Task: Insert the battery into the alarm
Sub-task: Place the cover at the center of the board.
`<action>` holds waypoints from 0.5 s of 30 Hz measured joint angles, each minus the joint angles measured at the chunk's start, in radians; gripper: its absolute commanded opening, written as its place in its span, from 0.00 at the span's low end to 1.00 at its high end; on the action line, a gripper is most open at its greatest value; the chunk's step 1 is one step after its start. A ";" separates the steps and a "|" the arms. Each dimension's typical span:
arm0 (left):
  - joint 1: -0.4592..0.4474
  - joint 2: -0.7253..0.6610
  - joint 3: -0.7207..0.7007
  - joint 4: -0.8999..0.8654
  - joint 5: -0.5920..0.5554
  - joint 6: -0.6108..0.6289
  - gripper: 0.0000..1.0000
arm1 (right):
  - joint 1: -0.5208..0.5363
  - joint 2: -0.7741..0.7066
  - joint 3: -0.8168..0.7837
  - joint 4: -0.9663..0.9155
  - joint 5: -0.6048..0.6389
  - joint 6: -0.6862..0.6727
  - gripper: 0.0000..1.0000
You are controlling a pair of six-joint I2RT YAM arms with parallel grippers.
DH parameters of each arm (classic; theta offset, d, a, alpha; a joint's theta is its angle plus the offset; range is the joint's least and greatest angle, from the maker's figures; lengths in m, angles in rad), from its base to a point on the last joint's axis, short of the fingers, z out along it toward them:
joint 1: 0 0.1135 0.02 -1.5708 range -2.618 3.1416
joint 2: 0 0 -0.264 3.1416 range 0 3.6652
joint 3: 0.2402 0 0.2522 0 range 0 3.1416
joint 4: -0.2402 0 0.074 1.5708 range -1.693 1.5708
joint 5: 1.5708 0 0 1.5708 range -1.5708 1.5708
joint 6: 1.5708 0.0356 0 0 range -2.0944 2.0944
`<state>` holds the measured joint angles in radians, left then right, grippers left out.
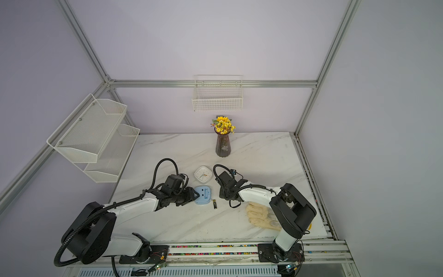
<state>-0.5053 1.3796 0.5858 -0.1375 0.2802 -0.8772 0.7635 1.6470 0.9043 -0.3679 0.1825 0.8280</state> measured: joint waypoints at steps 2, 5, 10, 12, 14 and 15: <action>0.000 0.000 0.000 0.000 0.000 0.001 0.45 | 0.000 -0.012 -0.011 -0.001 -0.014 -0.005 0.29; 0.000 -0.002 0.000 -0.002 0.000 0.002 0.45 | 0.008 -0.039 -0.019 -0.005 -0.024 -0.006 0.29; 0.000 -0.003 0.000 -0.006 0.000 0.002 0.45 | 0.071 -0.071 -0.017 -0.006 -0.035 -0.011 0.29; 0.000 -0.003 0.000 -0.006 0.000 0.002 0.45 | 0.105 -0.070 -0.010 -0.006 -0.043 -0.015 0.29; 0.000 -0.003 0.000 -0.006 0.000 0.002 0.45 | 0.134 -0.064 -0.001 -0.006 -0.047 -0.018 0.29; 0.000 -0.003 0.000 -0.006 0.000 0.002 0.45 | 0.146 -0.058 0.005 -0.006 -0.050 -0.019 0.29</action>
<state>-0.5053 1.3762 0.5858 -0.1436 0.2798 -0.8749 0.9092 1.5890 0.9096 -0.3737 0.1329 0.8089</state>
